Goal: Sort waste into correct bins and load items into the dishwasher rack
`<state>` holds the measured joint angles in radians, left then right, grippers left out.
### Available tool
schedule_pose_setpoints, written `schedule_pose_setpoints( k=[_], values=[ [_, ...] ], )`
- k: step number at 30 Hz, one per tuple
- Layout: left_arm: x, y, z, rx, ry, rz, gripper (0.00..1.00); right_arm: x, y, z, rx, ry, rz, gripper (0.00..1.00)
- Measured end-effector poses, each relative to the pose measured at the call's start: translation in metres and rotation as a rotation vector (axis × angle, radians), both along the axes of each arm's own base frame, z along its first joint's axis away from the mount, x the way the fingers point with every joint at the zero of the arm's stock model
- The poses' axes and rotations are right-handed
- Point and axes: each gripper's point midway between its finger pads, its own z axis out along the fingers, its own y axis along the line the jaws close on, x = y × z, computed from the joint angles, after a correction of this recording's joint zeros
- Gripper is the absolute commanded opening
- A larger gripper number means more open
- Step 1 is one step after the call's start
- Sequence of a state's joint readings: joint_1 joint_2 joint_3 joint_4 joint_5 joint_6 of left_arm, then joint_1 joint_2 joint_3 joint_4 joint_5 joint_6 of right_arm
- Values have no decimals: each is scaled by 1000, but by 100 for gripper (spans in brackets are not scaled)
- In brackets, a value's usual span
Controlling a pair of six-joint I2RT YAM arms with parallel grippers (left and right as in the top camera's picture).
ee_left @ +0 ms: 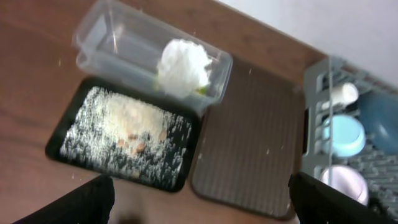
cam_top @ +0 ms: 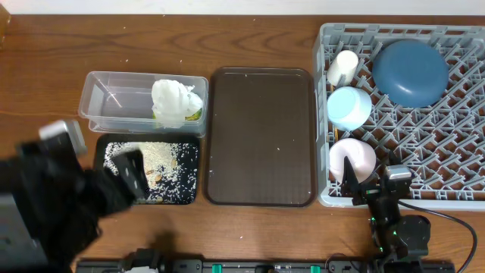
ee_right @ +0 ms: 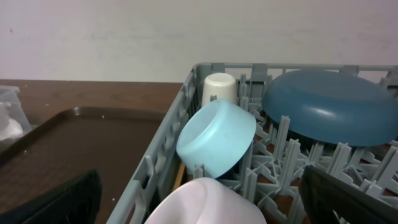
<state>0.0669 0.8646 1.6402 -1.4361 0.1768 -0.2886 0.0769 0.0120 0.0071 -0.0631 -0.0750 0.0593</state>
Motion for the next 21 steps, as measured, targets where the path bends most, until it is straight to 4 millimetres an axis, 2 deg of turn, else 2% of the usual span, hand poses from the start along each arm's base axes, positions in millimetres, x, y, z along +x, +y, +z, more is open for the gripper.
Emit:
schedule_pose_setpoints(
  k=[4, 8, 12, 16, 21],
  values=[
    [-22, -1, -37, -2, 29, 0, 92, 0, 0, 0, 0, 0, 0, 99],
    [-25, -2, -68, 0, 4, 0, 92, 0, 0, 0, 0, 0, 0, 99],
    [-11, -1, -94, 6, -97, 0, 91, 0, 0, 0, 0, 2, 0, 99],
    [13, 1, -105, 14, -257, 0, 92, 0, 0, 0, 0, 2, 0, 99],
    [39, 0, -103, -6, -499, 7, 92, 0, 0, 0, 0, 1, 0, 99]
  ],
)
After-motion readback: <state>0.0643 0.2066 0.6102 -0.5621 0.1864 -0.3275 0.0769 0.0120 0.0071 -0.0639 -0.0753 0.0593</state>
